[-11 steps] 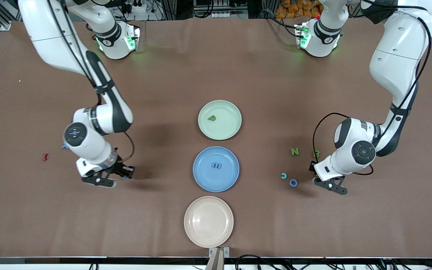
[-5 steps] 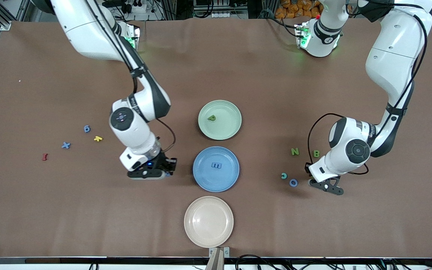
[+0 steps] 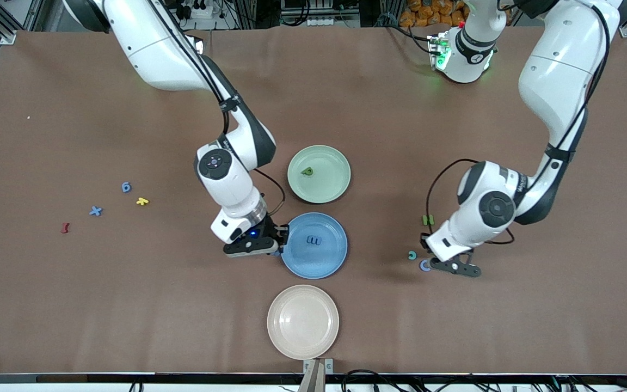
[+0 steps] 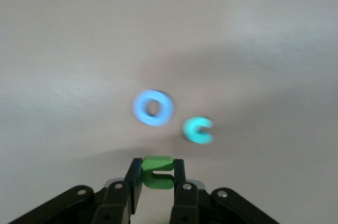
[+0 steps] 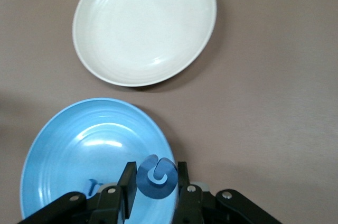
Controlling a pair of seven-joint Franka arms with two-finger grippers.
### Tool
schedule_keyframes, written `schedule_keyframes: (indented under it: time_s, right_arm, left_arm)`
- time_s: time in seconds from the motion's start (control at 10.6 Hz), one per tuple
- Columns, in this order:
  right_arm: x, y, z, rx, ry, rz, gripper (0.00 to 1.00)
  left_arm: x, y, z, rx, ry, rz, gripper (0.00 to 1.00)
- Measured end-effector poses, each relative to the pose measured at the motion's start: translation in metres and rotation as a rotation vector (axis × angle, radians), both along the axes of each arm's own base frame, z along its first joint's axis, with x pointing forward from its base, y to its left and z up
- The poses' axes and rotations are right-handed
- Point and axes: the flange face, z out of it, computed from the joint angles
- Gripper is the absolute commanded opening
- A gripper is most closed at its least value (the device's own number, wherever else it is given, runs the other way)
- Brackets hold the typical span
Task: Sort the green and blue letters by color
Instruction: 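Place blue G on the blue plate while the left gripper carries u, then release green u on the green plate while the right gripper reaches X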
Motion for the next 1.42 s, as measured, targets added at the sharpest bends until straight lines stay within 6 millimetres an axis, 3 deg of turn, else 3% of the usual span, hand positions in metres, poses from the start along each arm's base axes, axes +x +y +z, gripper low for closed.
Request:
schedule_keyframes:
  time_s: [0.09, 0.19, 0.47, 0.66, 0.95, 1.23, 1.42]
  right_arm:
    - [-0.003, 0.012, -0.001, 0.005, -0.008, 0.016, 0.47]
    - [-0.006, 0.024, -0.003, 0.007, -0.012, 0.031, 0.99]
    - [-0.013, 0.040, -0.013, 0.027, 0.011, -0.017, 1.00]
    - [-0.003, 0.020, -0.020, -0.002, 0.013, -0.045, 1.00]
    - [0.022, -0.041, -0.035, -0.104, 0.053, -0.026, 1.00]
    - [0.057, -0.145, -0.023, -0.194, 0.143, 0.017, 1.00]
    - [0.069, -0.221, -0.015, -0.233, 0.170, 0.078, 1.00]
  left_arm:
    - [-0.011, -0.028, 0.003, -0.002, 0.018, 0.037, 0.00]
    - [-0.024, -0.058, 0.002, 0.001, 0.033, 0.069, 0.00]
    - [-0.069, -0.124, -0.001, 0.068, 0.120, 0.118, 0.00]
    - [-0.097, -0.149, 0.002, 0.132, 0.188, 0.130, 0.00]
    - [-0.132, -0.191, 0.020, 0.136, 0.225, 0.183, 0.00]
    - [-0.164, -0.230, 0.028, 0.129, 0.232, 0.219, 0.00]
    - [-0.196, -0.260, 0.022, 0.149, 0.236, 0.220, 0.99]
